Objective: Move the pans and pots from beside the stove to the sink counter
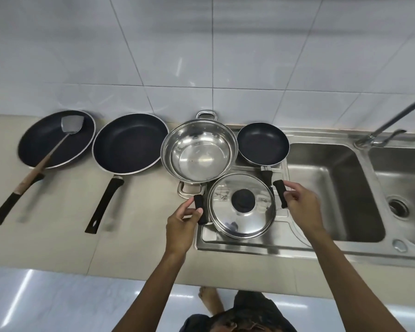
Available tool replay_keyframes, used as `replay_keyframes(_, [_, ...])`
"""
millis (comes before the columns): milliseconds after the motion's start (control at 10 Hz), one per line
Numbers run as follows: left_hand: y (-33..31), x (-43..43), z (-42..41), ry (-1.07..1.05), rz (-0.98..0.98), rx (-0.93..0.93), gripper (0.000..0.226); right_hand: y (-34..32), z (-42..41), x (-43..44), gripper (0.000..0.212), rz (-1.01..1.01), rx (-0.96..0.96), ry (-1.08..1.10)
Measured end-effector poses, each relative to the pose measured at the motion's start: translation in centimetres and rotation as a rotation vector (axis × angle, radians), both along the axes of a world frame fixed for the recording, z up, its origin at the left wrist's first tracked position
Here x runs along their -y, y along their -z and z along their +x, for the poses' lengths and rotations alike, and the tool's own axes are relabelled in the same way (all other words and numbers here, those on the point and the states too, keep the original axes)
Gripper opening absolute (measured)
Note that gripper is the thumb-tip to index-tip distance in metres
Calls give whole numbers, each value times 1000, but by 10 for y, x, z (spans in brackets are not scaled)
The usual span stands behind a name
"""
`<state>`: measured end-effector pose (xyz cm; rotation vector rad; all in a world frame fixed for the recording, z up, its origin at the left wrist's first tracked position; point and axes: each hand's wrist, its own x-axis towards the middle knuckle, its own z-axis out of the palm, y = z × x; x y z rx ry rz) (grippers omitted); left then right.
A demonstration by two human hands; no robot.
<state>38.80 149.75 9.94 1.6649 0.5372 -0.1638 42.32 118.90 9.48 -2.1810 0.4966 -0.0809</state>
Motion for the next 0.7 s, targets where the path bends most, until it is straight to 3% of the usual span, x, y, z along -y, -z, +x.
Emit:
replay_keyframes(400, [3,12,-7,-54,75,69,39,4,-6,-3,34,-2,49,4])
replay_keyframes(600, [-9,40,-37,-78,235,41,38,-8,-25,2,40,-13,107,-130])
replay_keyframes(700, [-10,71,-71,-61,407,32,45,-10,-52,11,42,-119,194,-291])
